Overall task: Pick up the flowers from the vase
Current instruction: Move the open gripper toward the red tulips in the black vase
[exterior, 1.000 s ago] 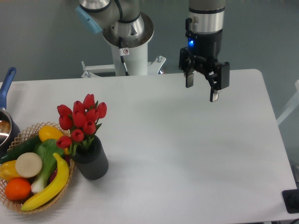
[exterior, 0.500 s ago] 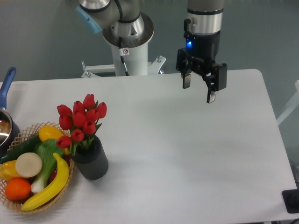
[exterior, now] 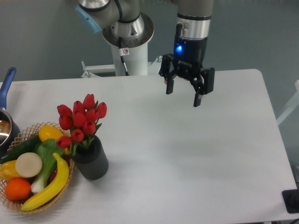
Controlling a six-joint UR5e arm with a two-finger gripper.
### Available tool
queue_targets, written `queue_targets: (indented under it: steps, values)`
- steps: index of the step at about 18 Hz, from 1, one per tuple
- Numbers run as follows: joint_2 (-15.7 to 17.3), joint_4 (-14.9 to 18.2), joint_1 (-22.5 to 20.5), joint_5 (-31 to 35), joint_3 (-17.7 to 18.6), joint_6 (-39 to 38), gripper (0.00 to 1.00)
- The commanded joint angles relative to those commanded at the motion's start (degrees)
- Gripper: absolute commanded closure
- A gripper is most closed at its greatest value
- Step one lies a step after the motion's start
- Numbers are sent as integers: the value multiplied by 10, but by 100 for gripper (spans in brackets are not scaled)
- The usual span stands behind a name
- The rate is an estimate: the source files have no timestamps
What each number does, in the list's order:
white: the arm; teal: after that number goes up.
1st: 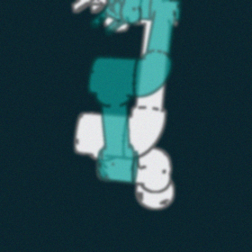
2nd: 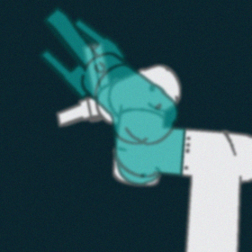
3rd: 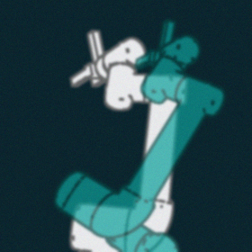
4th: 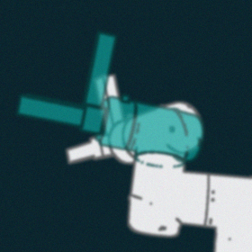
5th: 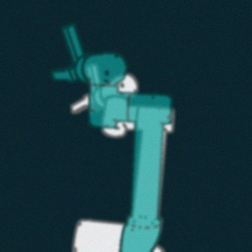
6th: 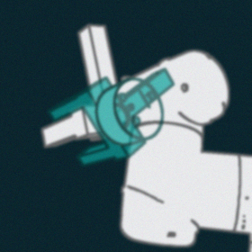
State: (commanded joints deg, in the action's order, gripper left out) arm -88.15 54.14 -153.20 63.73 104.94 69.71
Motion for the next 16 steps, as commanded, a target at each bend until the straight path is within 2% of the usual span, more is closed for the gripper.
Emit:
queue_targets:
  steps: [3, 9, 14, 16]
  values:
    - [-4, -4, 2, -37, 16, 0, 0]
    - [-9, -61, 10, -43, 50, 27, 0]
    - [-10, -62, 16, -49, 59, 47, 0]
    - [-24, -62, 29, -70, 62, 46, 0]
